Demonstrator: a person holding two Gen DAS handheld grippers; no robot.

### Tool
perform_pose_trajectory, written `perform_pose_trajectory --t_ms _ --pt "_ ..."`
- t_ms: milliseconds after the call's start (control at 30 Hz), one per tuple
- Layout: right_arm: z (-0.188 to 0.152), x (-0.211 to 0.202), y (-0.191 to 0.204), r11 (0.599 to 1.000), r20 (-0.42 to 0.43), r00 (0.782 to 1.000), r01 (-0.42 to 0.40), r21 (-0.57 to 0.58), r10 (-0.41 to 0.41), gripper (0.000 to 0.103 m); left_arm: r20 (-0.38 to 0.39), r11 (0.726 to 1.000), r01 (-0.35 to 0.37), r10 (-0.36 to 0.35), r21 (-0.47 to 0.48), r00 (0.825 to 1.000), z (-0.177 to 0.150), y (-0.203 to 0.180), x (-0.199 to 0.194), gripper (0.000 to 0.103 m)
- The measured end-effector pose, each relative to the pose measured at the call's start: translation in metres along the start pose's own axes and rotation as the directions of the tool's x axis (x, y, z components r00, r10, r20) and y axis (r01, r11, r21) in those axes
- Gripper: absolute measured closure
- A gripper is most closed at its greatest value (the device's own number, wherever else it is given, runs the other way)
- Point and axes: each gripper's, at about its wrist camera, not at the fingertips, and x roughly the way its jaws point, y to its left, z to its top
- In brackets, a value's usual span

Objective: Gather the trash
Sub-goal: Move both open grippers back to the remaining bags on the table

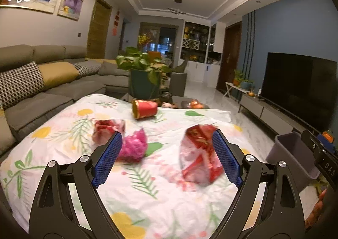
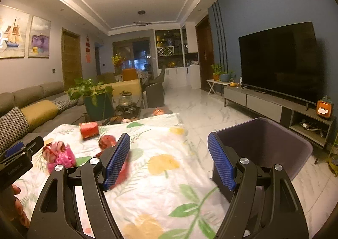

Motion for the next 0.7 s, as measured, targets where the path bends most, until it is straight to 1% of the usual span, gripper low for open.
perform_pose_trajectory --t_ms 167,267,467,700 --pt "-0.009 0.013 0.021 0.999 -0.028 0.999 -0.029 -0.015 0.029 0.029 -0.001 0.999 -0.05 0.05 0.002 0.999 -0.007 0.026 0.003 0.018" --pt "-0.016 0.024 0.031 0.998 -0.05 0.998 -0.048 -0.029 0.046 0.029 -0.015 0.997 -0.073 0.073 -0.013 0.997 -0.012 0.044 0.007 0.018" --pt "-0.027 0.046 0.051 0.995 -0.099 0.992 -0.089 -0.045 0.084 0.03 -0.034 0.993 -0.12 0.119 -0.021 0.992 -0.019 0.068 0.015 0.018" --pt "-0.035 0.071 0.077 0.991 -0.121 0.986 -0.125 -0.055 0.118 0.033 -0.035 0.988 -0.154 0.153 -0.023 0.988 -0.023 0.089 0.023 0.018"
